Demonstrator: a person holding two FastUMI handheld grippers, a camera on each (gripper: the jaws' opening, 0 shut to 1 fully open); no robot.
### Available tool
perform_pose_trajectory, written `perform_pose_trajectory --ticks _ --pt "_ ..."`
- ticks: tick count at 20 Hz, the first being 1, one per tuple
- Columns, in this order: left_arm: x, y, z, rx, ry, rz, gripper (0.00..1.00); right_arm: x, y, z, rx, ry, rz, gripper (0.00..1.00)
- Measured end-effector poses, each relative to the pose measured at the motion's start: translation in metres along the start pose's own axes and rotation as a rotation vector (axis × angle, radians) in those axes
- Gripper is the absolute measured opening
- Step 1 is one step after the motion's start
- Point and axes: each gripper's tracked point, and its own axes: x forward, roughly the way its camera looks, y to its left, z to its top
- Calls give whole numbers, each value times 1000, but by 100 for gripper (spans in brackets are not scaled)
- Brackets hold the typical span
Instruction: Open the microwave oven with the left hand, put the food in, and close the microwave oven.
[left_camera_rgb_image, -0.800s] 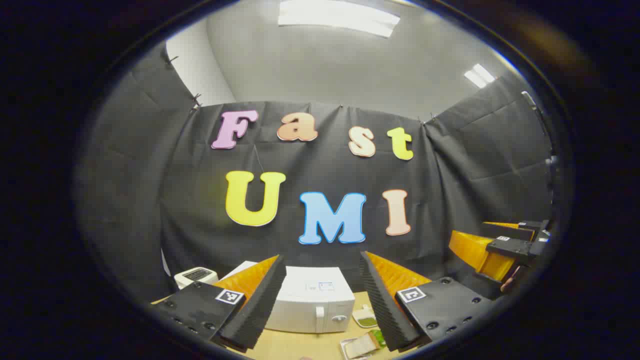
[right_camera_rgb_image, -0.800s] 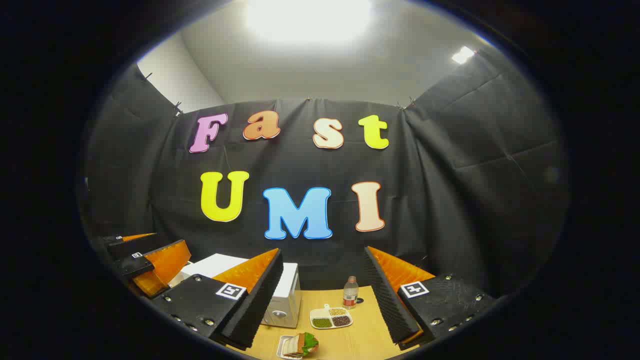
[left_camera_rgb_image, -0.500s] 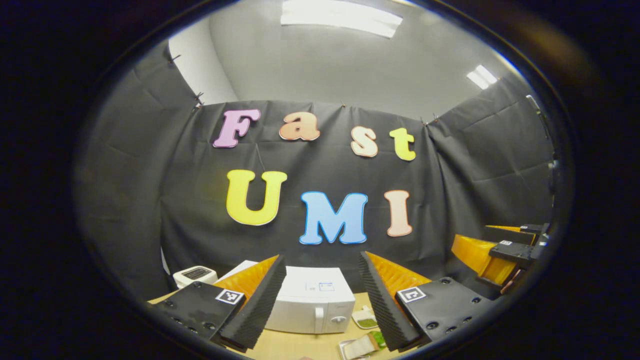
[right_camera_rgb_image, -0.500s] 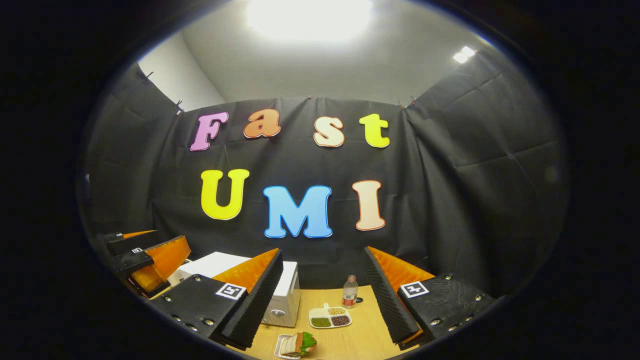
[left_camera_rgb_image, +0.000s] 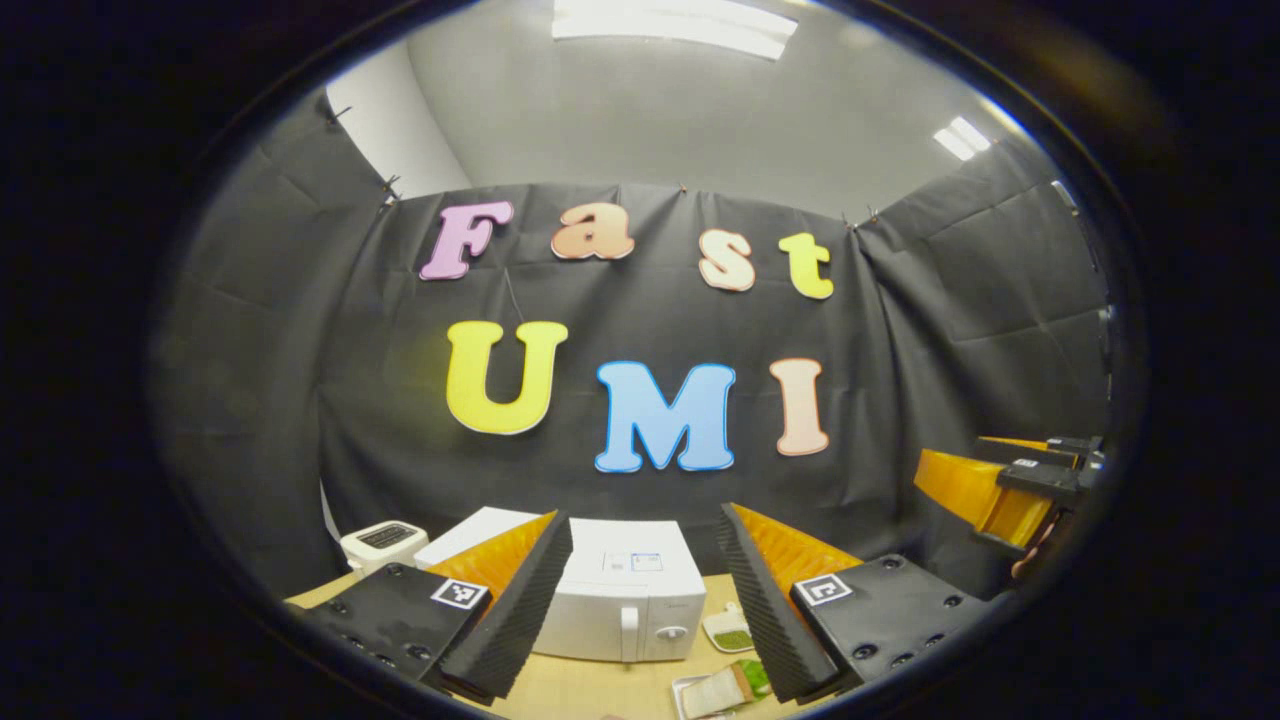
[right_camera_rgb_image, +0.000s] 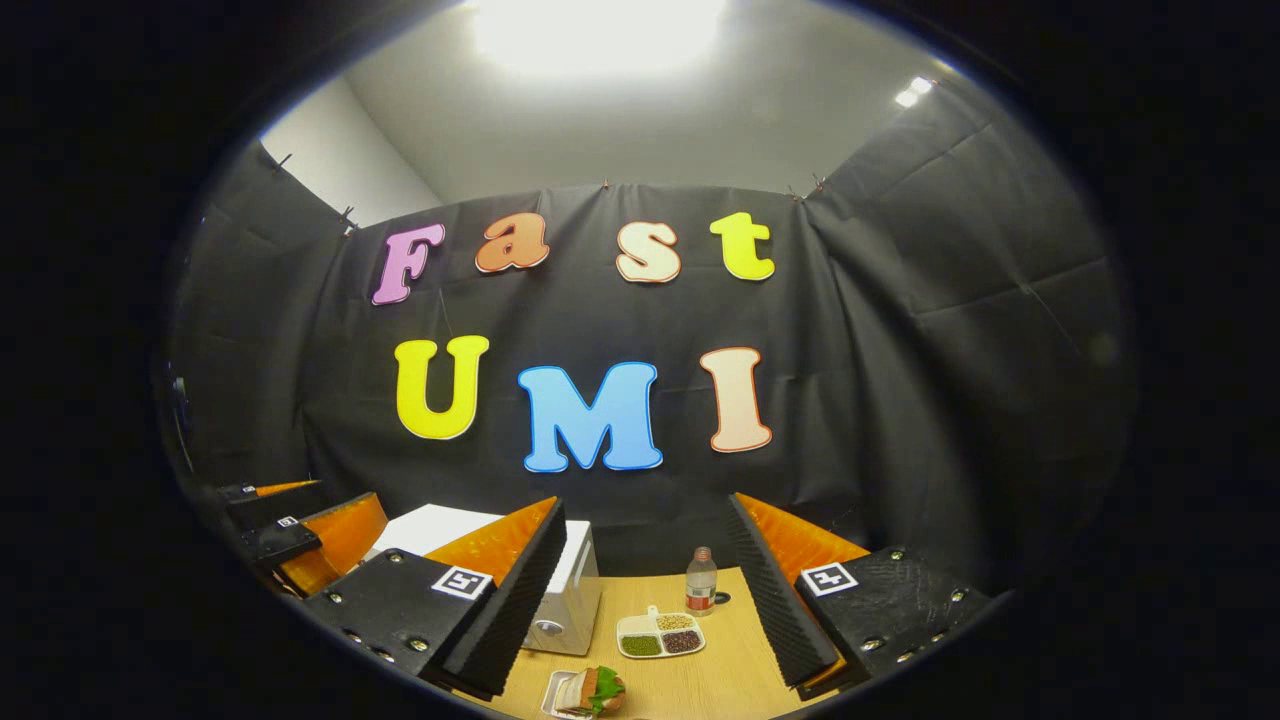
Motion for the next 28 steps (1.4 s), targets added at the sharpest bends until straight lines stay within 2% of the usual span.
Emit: perform_pose_trajectory --ticks 6,10,14,16,24,28 --pt "28 -5 -66 6 110 -15 95 10 -16 -30 -31 73 -6 96" --pt "56 -3 -134 31 203 -22 96 11 -23 -50 -69 110 -1 96" --pt "92 5 -200 33 293 -9 96 18 -41 -74 -81 172 -8 96" --pt "109 7 -228 32 325 -4 89 22 -46 -81 -89 196 -10 96" --pt "153 24 -323 69 461 41 92 23 -56 -94 -114 242 7 96" --pt "155 23 -333 70 479 39 35 23 -72 -95 -114 244 -7 96"
